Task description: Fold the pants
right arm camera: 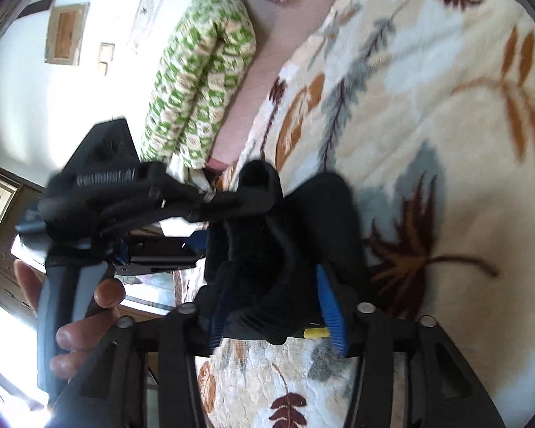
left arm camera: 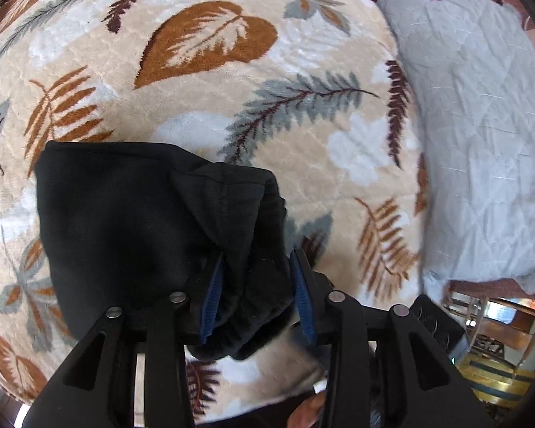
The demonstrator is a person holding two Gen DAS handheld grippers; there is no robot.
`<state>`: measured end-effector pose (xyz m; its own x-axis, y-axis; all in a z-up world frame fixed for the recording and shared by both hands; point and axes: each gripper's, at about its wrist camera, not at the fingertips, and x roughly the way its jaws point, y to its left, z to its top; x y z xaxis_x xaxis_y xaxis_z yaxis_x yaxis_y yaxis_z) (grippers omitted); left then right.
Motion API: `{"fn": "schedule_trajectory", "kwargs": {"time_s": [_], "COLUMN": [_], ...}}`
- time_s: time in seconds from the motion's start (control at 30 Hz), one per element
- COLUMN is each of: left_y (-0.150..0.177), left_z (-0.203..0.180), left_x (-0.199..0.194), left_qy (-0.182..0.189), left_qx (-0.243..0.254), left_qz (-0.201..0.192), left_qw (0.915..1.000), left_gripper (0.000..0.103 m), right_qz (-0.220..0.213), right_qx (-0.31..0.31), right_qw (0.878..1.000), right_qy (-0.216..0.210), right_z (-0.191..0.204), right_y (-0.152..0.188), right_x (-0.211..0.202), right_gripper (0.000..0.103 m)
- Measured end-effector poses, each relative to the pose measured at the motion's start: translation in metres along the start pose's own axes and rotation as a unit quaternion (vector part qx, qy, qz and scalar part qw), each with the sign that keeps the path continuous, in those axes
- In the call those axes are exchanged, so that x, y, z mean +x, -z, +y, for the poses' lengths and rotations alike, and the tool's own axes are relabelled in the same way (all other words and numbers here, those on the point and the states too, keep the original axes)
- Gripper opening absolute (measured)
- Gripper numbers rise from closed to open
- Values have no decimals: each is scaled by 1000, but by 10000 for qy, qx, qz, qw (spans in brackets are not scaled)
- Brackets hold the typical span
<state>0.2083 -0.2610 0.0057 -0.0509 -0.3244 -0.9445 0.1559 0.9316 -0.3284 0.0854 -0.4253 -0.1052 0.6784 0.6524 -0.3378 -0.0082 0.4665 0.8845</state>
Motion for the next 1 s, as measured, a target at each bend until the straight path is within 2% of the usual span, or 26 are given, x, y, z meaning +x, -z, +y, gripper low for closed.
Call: {"fn": "schedule_trajectory", "kwargs": {"time_s": [0.1,0.13,0.2,0.23,0.3,0.47,0.53,0.57,0.7,0.87,0.9,0.97,1.0], "left_y": [5,8,10,12,16,41,56,62,72,56,56,54,53], "left_z": [-1,0,0,-1,-1,20,38,48,91,142,148,153,155], "left_x": [-18,-24,-30,-33,-39,-60,-59,-58,-60,-56,-54,-47,-44], "left_qy": [268,483,826,1114,1278,1198,1240,1289,926,797,783,790,788], "left_qx": [-91,-125,-175,-218,-277,-260,-367,-443,-726,-1152,-1193,-1233,-1242], "left_qz": [-24,-39,47,114,67,-688,-766,-829,-1201,-1145,-1124,-1076,-1068], "left_qw": [9996,9987,9964,9935,9914,9901,9886,9872,9858,9835,9834,9834,9833], "left_gripper": [41,45,46,45,45,46,46,46,46,46,46,46,46], "right_qz": [-262,-344,-482,-486,-498,-460,-328,-212,330,838,858,848,828], "right_qx": [13,6,-45,-80,-203,-348,-516,-586,-858,-1328,-1481,-1714,-1831], "right_qw": [9996,9994,9987,9986,9983,9977,9974,9972,9945,9832,9787,9731,9693], "right_qy": [53,86,184,196,225,356,387,401,507,930,1134,1281,1417], "right_z": [-1,-1,2,4,13,30,37,40,56,72,75,78,76], "right_y": [-7,-9,-13,-14,-16,-24,-34,-37,-56,-52,-48,-41,-36], "right_x": [-27,-35,-49,-53,-58,-58,-51,-47,-5,41,47,50,51], "right_gripper": [55,55,57,57,57,59,63,64,64,64,64,54,44]}}
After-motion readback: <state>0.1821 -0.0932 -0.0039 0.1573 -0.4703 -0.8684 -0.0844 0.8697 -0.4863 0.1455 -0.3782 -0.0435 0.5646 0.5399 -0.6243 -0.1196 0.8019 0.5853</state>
